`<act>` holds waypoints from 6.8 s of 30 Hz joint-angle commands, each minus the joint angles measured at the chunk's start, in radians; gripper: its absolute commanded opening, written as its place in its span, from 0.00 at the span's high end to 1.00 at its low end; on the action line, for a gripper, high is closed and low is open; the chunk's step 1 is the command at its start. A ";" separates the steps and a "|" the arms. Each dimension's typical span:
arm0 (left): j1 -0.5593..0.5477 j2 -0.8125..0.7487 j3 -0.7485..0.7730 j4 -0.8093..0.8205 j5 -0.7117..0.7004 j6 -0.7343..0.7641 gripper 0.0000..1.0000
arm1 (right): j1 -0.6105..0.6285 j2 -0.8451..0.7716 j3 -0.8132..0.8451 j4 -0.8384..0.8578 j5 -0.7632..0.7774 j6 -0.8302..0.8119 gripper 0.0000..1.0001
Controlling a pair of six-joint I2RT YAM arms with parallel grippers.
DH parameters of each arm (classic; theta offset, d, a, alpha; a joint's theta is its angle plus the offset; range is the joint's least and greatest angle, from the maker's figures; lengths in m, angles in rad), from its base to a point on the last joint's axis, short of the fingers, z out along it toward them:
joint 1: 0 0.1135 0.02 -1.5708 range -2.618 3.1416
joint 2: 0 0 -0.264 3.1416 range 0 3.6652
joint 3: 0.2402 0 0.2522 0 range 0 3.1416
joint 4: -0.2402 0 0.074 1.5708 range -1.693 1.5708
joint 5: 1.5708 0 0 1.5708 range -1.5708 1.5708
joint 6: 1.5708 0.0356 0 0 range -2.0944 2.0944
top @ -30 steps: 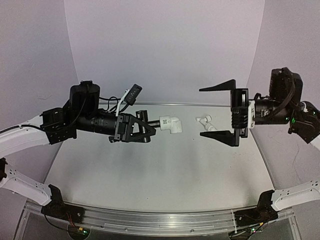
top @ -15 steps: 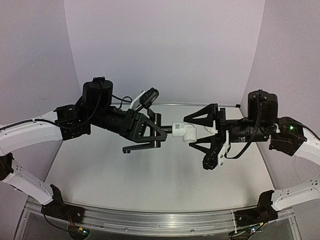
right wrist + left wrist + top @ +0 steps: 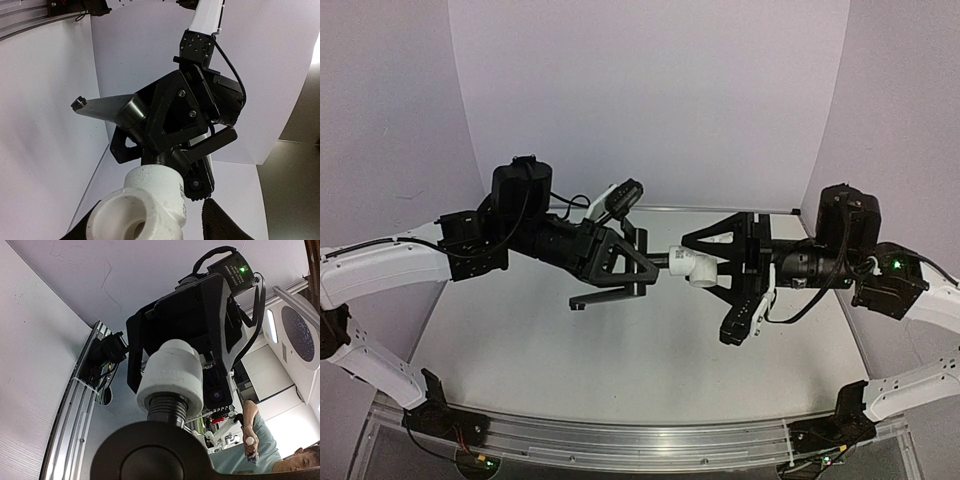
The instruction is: Install the water faucets
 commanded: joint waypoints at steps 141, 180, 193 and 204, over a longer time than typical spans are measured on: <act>-0.087 -0.206 -0.020 -0.036 -0.514 0.328 1.00 | -0.184 0.225 0.517 -0.322 -0.186 1.325 0.02; 0.026 -0.087 -0.110 0.352 -0.094 -0.205 1.00 | -0.019 -0.015 -0.024 0.087 -0.016 0.049 0.53; 0.024 -0.110 -0.088 0.289 -0.084 0.019 1.00 | -0.006 0.110 0.192 -0.050 -0.009 0.841 0.68; 0.023 -0.101 -0.064 0.238 -0.060 0.060 1.00 | -0.007 0.117 0.225 -0.068 0.077 0.805 0.40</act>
